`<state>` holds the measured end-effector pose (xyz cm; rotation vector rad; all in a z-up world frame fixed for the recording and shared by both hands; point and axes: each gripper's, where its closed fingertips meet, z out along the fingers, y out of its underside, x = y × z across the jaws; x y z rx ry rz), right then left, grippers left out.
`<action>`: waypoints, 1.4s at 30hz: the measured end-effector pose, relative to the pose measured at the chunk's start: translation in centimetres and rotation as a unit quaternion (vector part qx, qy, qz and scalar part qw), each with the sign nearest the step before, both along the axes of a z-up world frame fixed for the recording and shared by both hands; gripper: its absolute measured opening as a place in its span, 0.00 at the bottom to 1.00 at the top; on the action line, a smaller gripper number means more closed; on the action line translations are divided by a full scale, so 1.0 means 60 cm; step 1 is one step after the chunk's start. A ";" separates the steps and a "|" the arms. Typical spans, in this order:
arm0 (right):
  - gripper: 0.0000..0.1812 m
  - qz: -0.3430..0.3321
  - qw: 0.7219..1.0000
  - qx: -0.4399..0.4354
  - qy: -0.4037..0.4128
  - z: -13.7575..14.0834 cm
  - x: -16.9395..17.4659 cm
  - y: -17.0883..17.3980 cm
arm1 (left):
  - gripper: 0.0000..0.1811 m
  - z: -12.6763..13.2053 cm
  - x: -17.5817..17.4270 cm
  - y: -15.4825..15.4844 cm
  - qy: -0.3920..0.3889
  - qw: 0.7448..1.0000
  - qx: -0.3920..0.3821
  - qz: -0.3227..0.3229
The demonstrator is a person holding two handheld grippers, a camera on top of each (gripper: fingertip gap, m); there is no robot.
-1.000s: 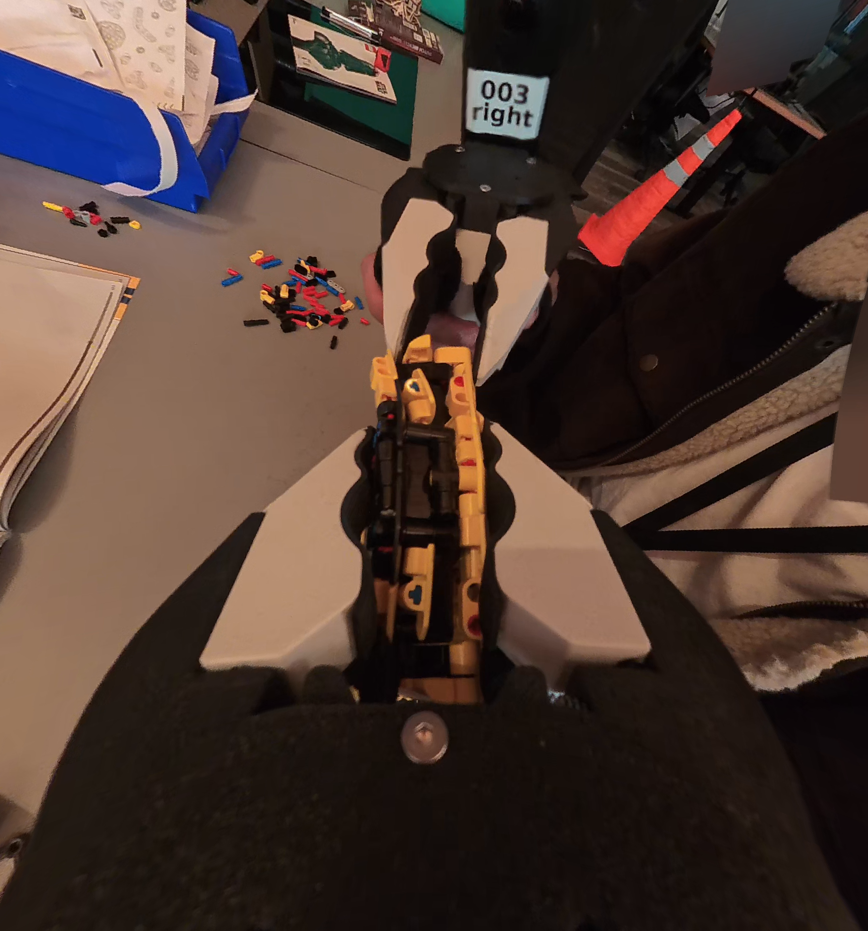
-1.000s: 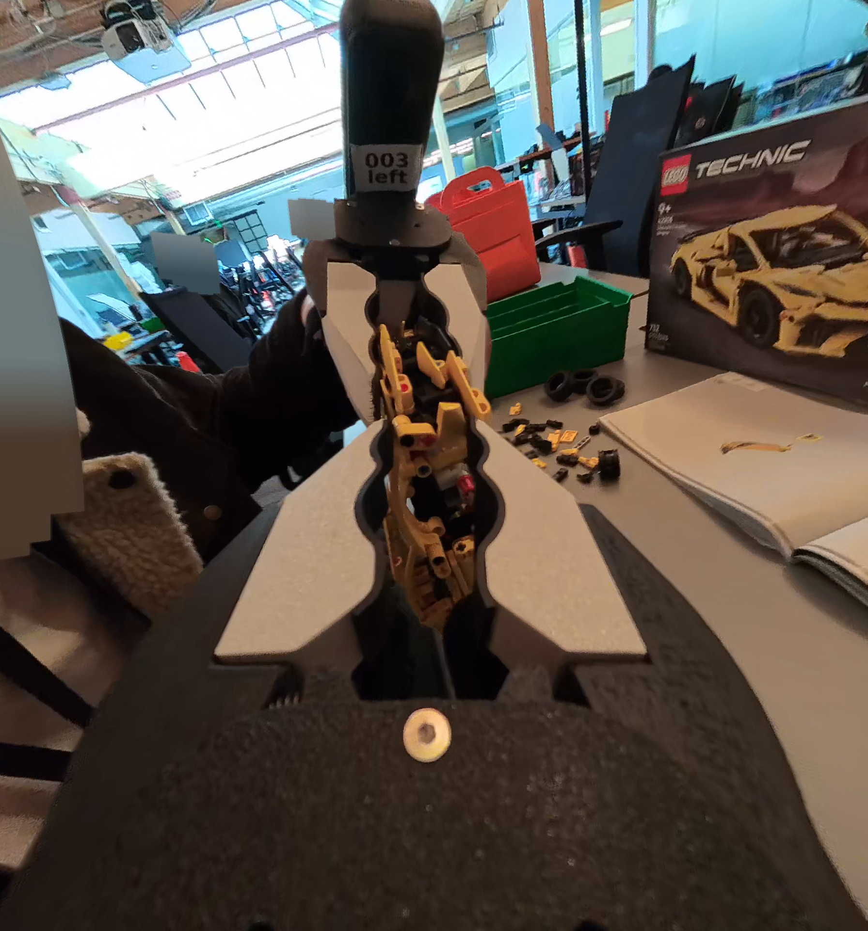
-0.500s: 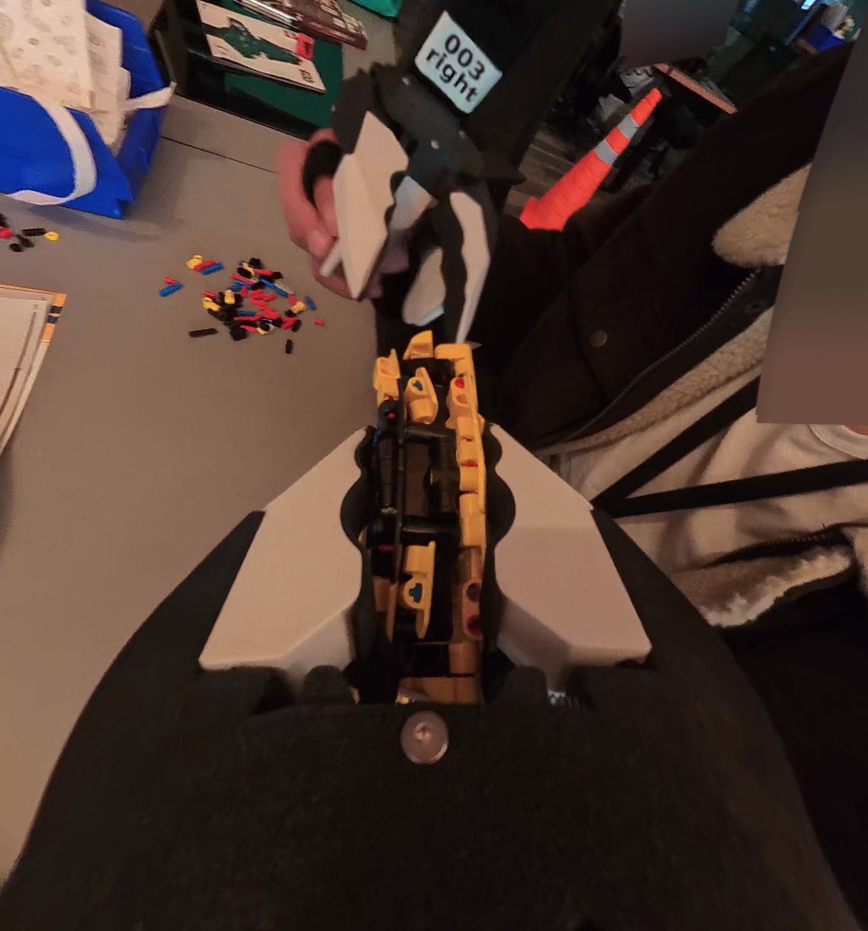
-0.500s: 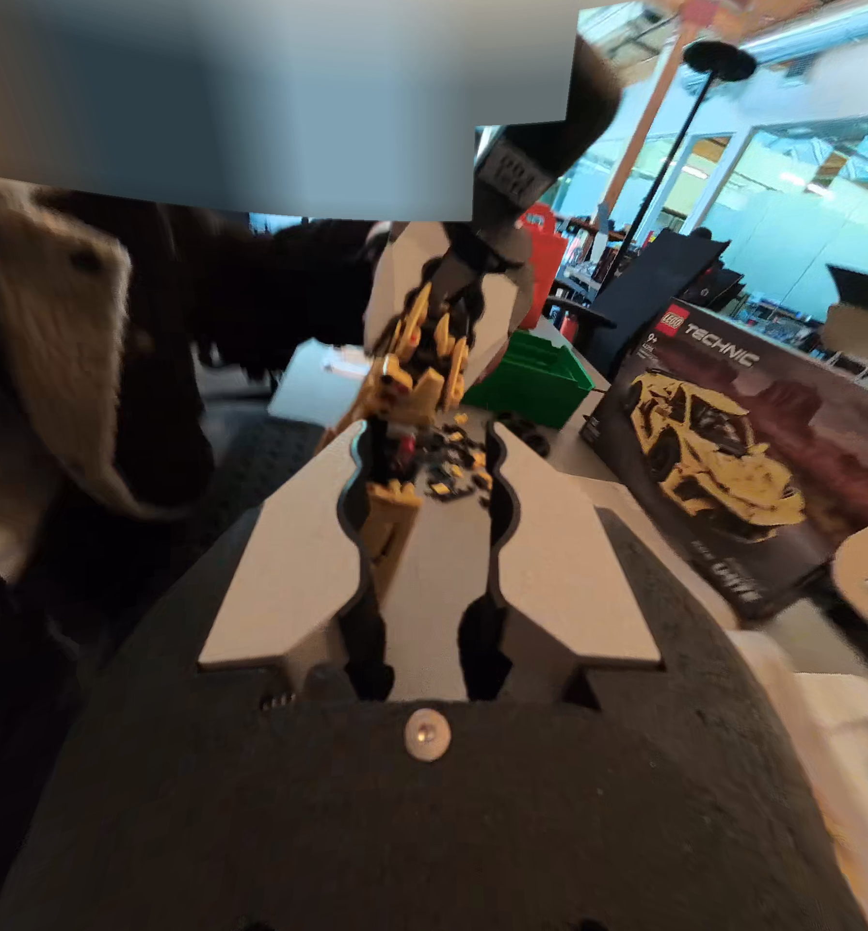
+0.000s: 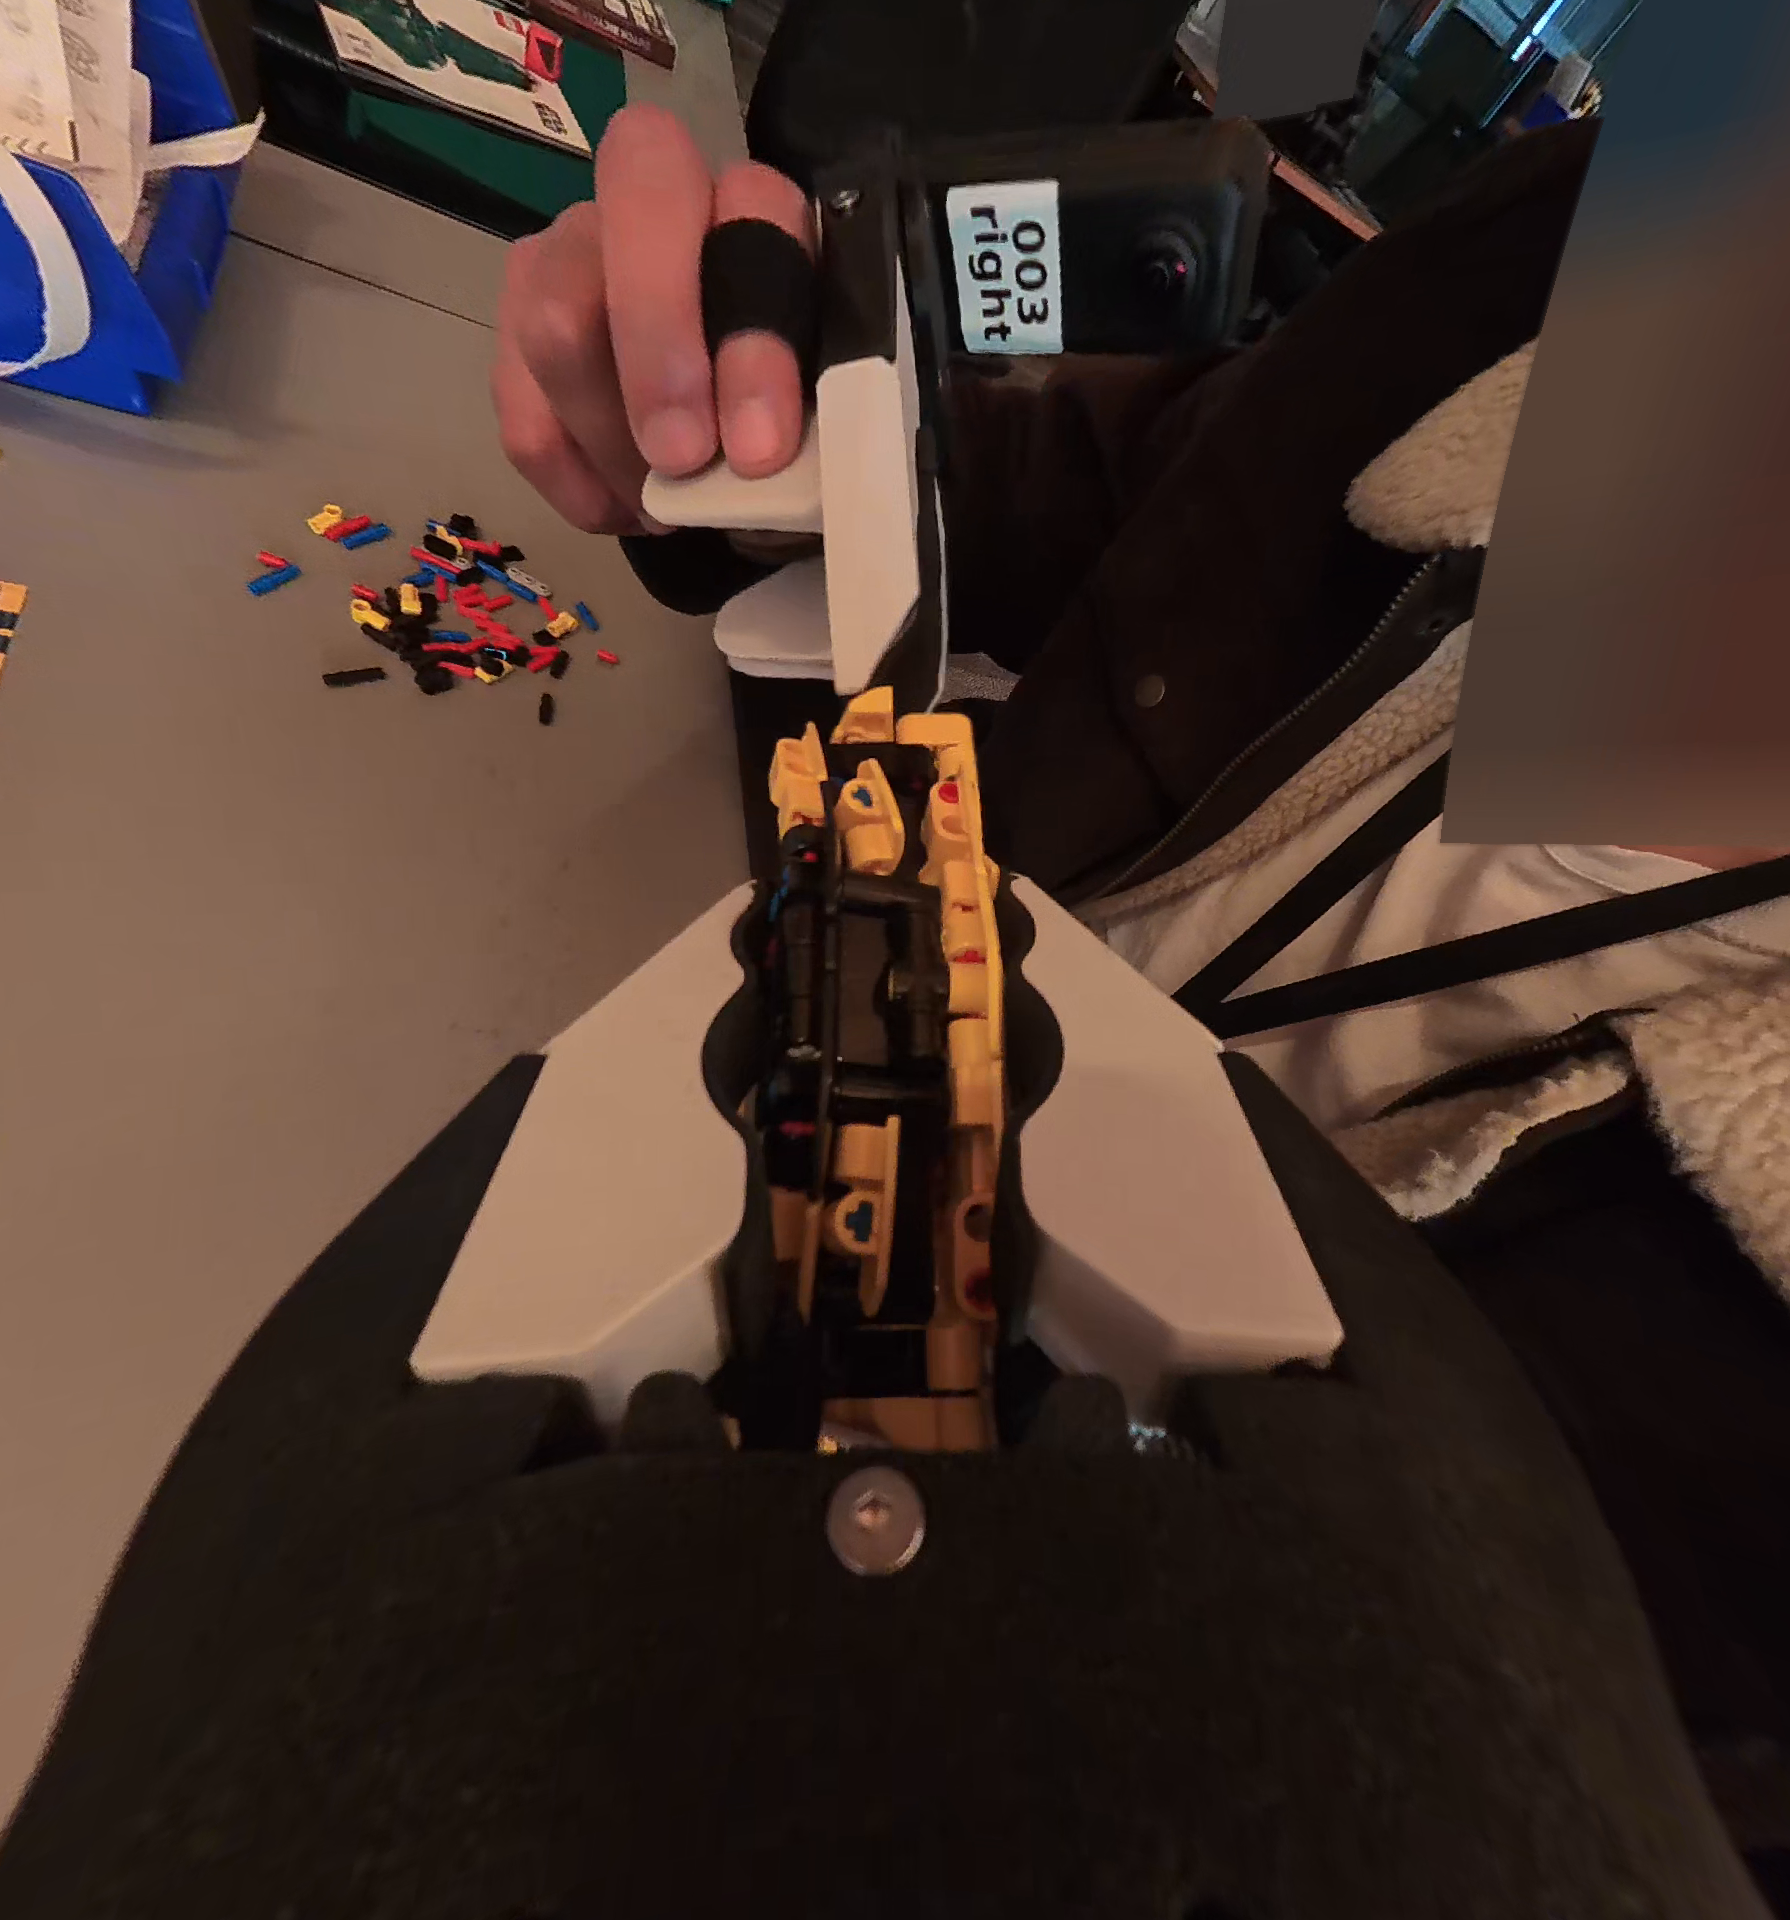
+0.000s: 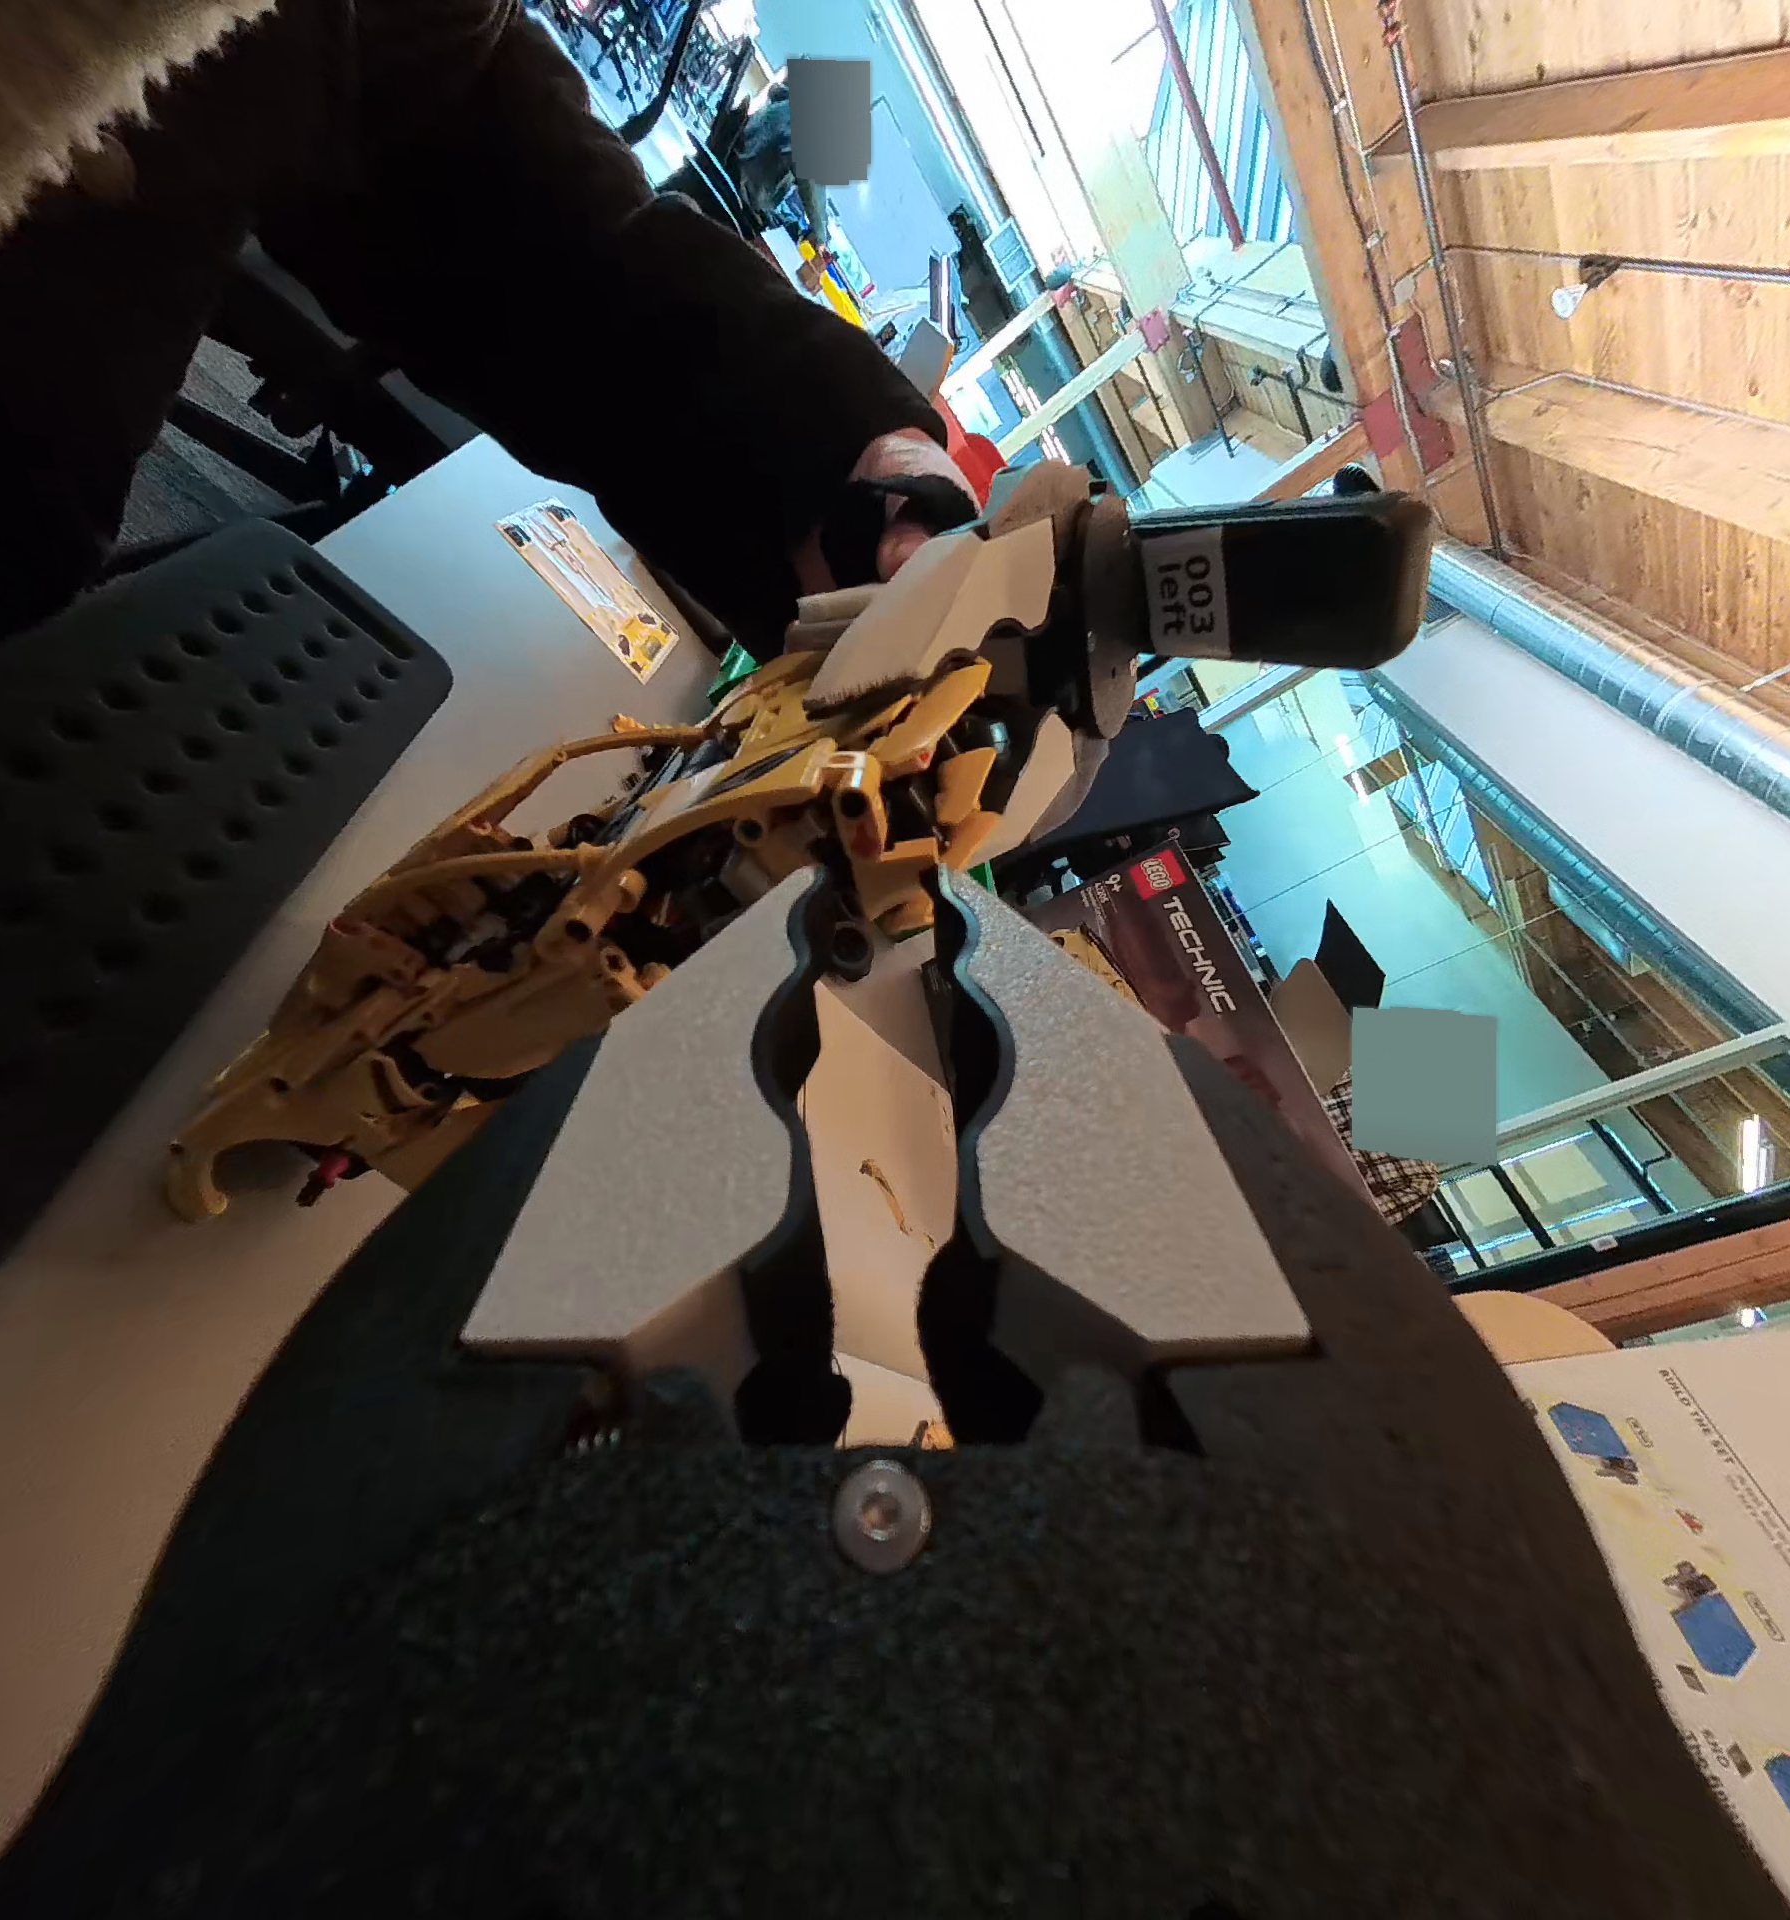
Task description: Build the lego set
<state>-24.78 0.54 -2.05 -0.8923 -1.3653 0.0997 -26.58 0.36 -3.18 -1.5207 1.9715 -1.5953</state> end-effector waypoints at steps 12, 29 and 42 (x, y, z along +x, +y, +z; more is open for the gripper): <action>0.10 0.015 1.000 -0.006 0.005 0.002 -0.008 -0.003 | 0.23 0.001 -0.003 -0.010 -0.006 1.000 -0.001 -0.024; 0.08 -0.043 0.991 0.111 -0.064 0.003 -0.012 0.009 | 0.23 0.001 -0.001 -0.001 -0.005 1.000 -0.011 -0.009; 0.07 -0.087 0.980 0.151 -0.092 0.006 -0.003 0.013 | 0.23 0.000 0.003 0.004 -0.001 1.000 -0.015 -0.002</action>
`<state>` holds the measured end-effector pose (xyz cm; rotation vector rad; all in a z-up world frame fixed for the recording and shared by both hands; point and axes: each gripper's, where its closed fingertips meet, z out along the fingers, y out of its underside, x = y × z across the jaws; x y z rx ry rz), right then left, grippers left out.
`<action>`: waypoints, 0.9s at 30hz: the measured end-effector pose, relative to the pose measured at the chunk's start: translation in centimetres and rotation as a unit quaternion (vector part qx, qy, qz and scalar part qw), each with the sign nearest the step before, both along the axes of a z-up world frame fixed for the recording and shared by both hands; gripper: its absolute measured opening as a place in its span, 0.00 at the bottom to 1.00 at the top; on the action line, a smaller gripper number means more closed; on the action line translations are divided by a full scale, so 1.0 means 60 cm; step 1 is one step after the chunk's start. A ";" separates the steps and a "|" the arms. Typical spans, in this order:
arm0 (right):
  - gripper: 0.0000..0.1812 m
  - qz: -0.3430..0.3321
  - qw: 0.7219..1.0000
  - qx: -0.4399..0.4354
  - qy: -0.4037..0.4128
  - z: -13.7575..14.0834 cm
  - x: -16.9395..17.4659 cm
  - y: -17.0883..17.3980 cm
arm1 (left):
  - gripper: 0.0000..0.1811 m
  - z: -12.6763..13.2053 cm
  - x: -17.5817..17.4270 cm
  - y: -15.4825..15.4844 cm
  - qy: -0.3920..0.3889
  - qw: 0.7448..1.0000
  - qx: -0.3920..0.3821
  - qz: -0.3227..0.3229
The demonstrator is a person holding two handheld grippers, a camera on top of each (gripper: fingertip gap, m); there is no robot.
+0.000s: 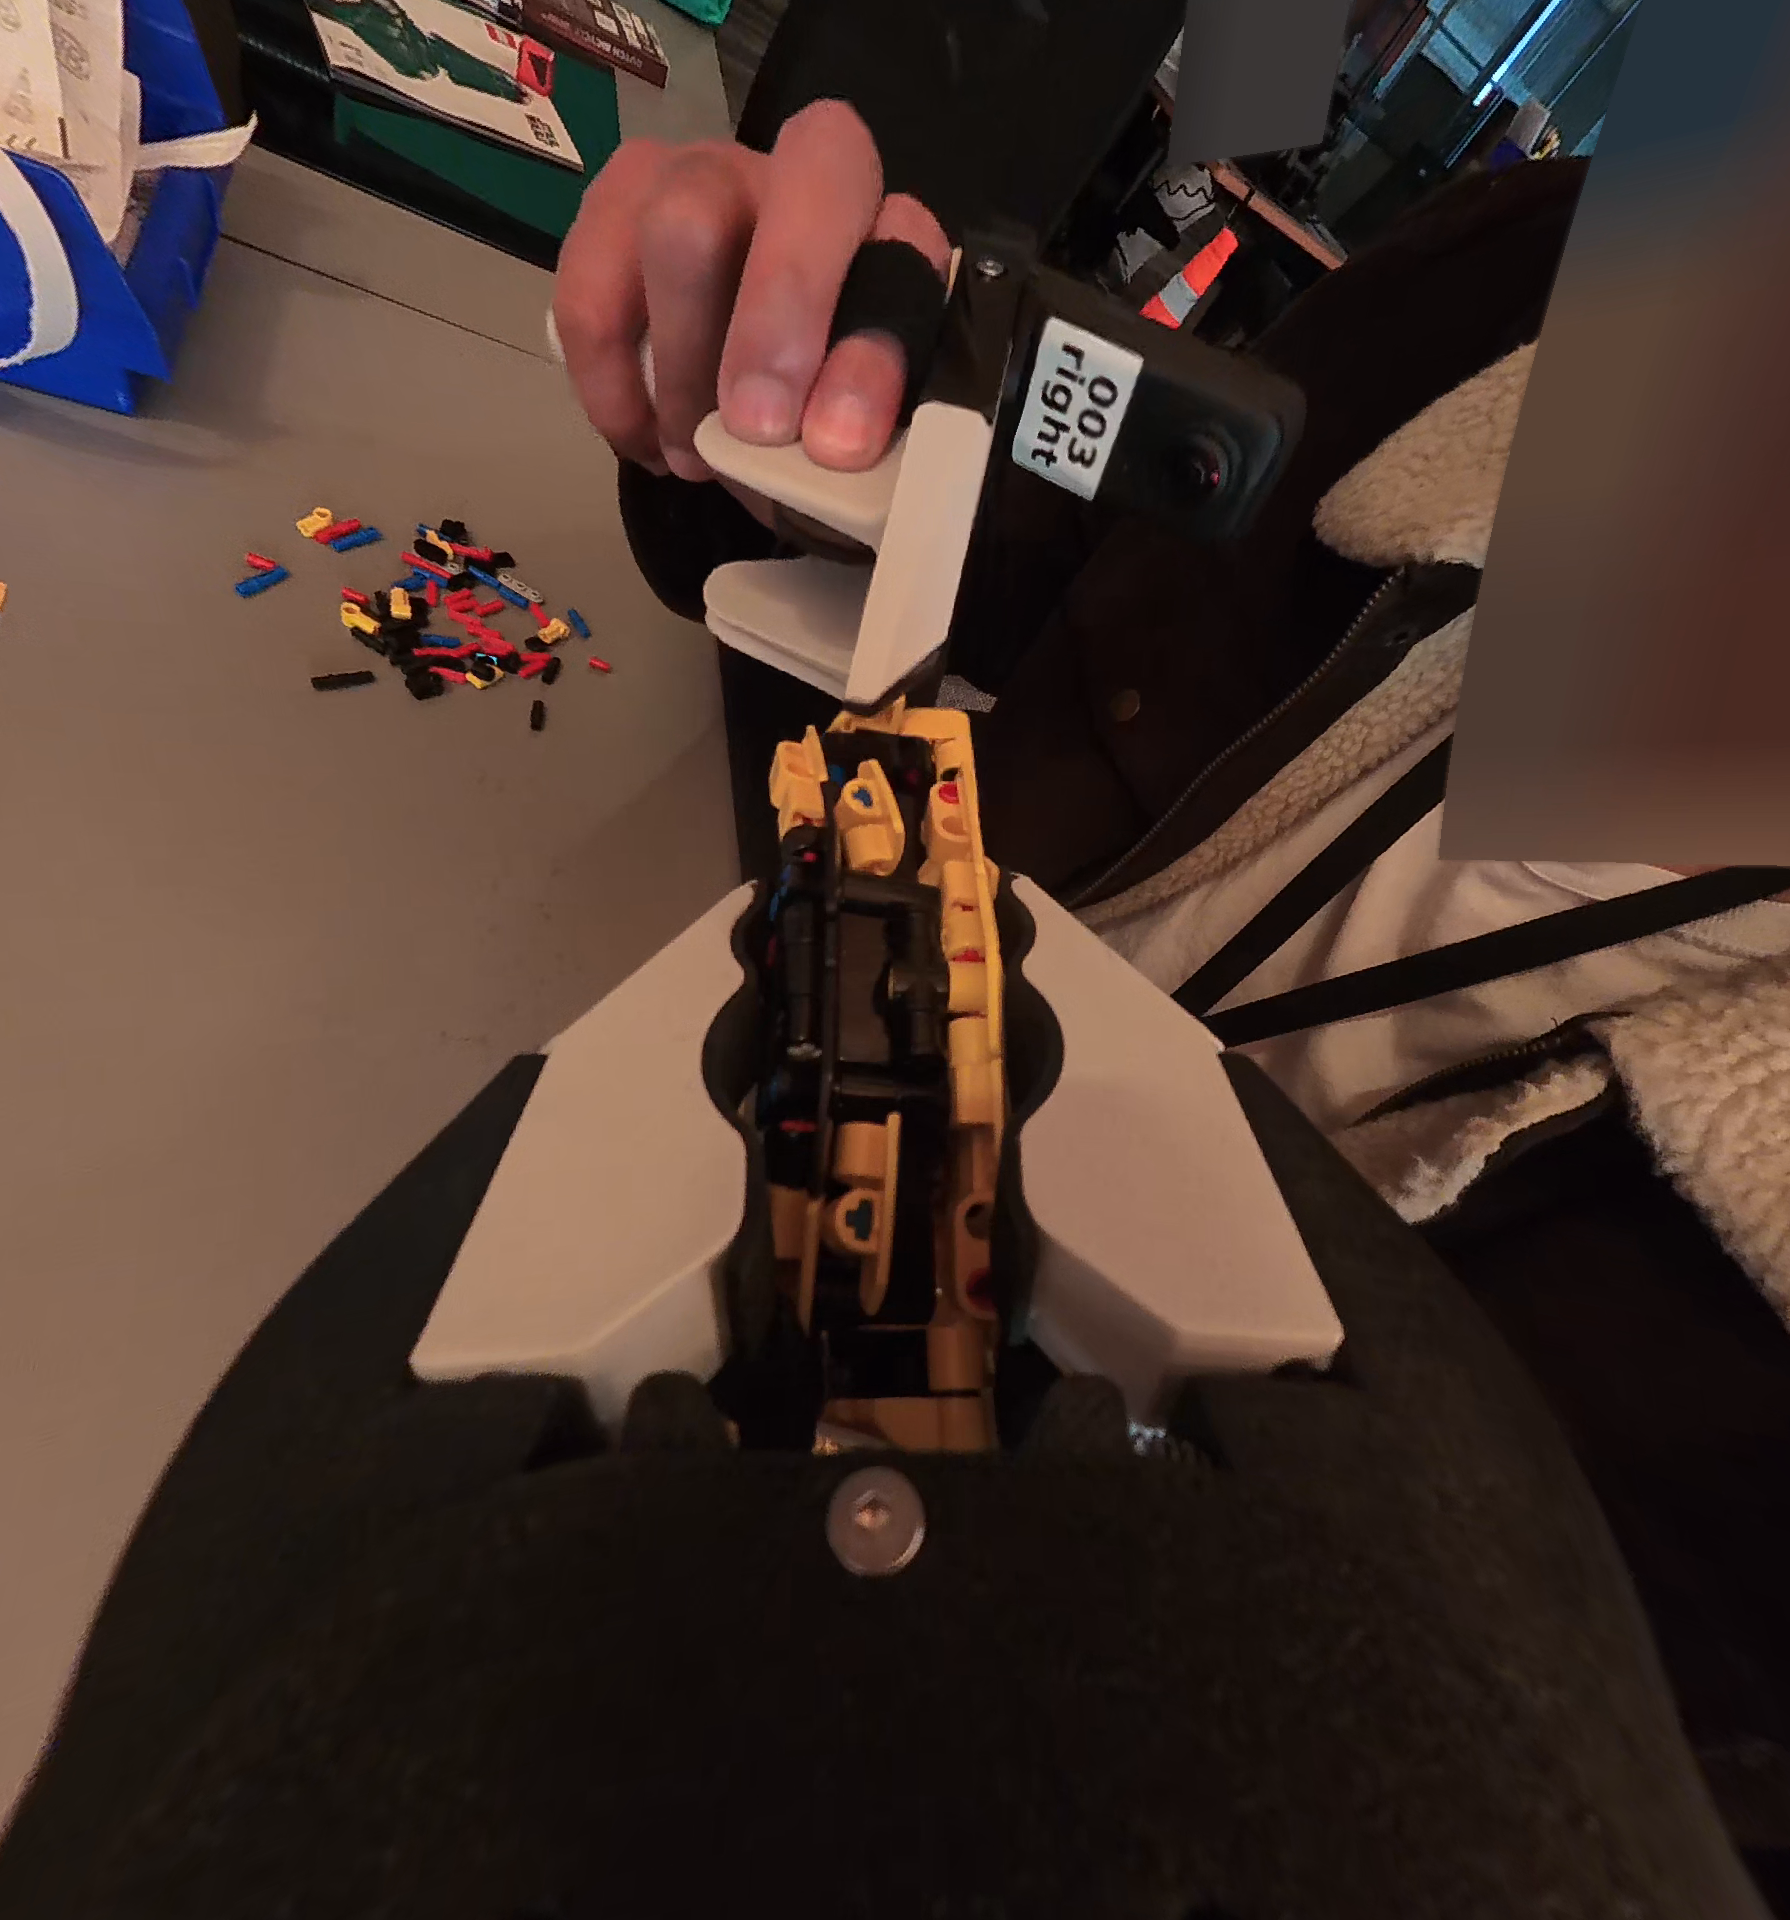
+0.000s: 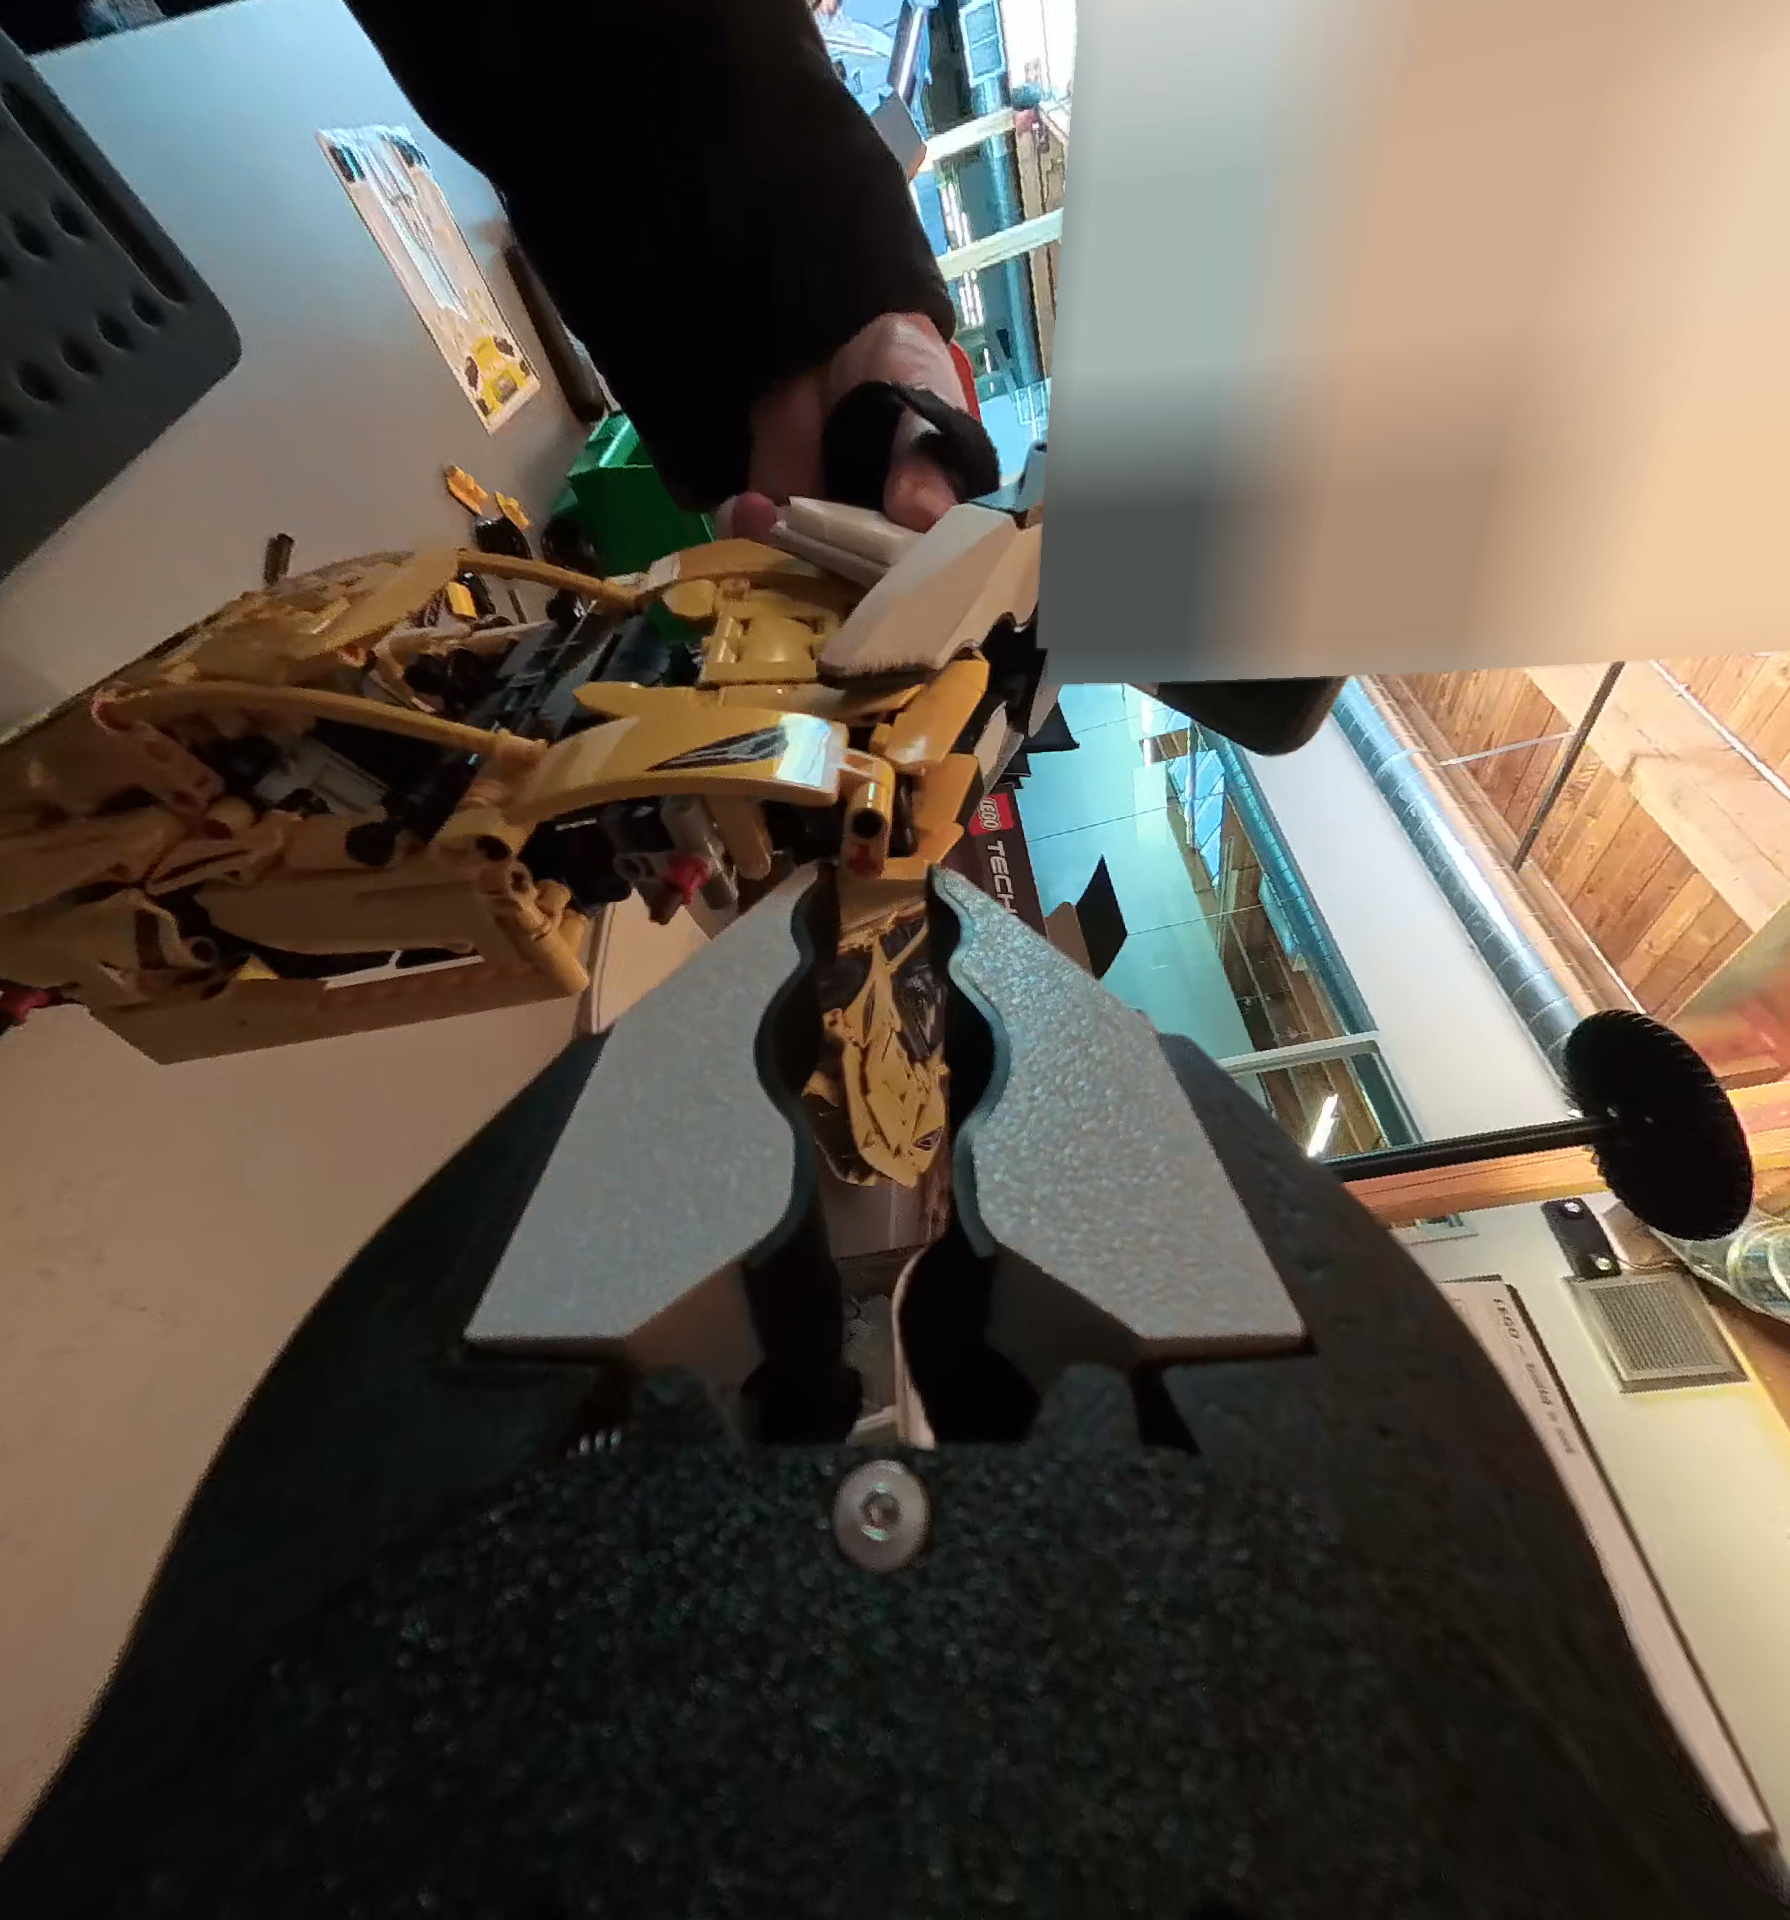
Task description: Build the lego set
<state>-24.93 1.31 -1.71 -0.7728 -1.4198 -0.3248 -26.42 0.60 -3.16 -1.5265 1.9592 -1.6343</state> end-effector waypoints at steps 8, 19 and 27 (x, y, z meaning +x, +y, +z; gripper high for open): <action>0.08 0.010 1.000 -0.013 0.011 -0.001 -0.007 -0.004 | 0.23 -0.001 0.002 -0.004 0.001 1.000 0.003 -0.004; 0.08 0.053 0.993 -0.077 0.068 -0.006 -0.007 -0.002 | 0.23 -0.001 0.003 -0.007 -0.003 1.000 0.009 -0.007; 0.14 0.050 0.982 -0.151 0.105 -0.010 -0.003 -0.004 | 0.23 -0.001 0.005 -0.001 -0.001 1.000 0.000 -0.003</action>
